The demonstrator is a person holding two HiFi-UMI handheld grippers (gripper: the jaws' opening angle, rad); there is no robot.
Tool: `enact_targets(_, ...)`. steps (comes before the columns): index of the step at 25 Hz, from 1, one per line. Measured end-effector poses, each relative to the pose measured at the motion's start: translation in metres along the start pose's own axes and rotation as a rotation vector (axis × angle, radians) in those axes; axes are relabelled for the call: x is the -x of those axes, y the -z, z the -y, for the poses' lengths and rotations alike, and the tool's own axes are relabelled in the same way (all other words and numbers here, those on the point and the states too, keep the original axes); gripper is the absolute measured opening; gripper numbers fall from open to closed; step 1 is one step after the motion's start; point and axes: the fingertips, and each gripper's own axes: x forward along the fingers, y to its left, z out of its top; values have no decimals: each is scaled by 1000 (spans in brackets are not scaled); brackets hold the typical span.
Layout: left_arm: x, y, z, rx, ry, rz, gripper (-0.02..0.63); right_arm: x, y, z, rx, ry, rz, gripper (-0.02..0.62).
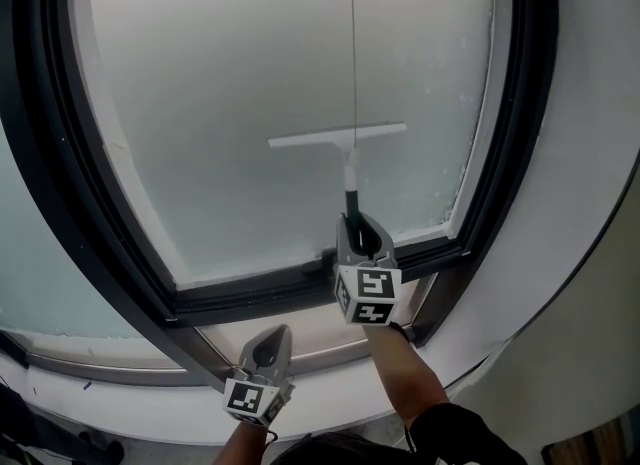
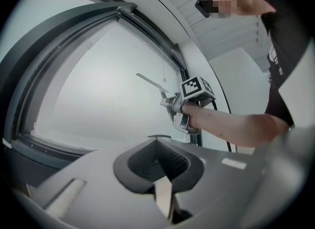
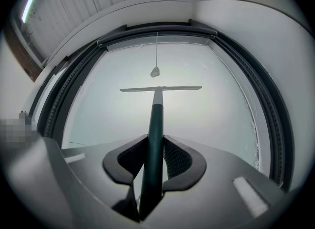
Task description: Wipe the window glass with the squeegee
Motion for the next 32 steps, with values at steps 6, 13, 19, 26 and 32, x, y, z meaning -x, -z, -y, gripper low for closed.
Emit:
enact_targets(6,2,2,0,0,0,-6,-2,6,12,1,7,4,-14,95)
enact_targets(13,6,11,2,22,-6,-24,-2,13,34,0,-9,3,-45,95)
enact_targets(19,7,13,-1,26,-14,-29,-2,15,43,-1,-10,4,-62,95)
enact_targets(26,11,18,-1,39,-24,-73,-2,22,60,-3,-10,8,-93,95)
enact_targets(32,7,20,0,40,-3,-37,-2,28,75,-4,-9,12,-113,95)
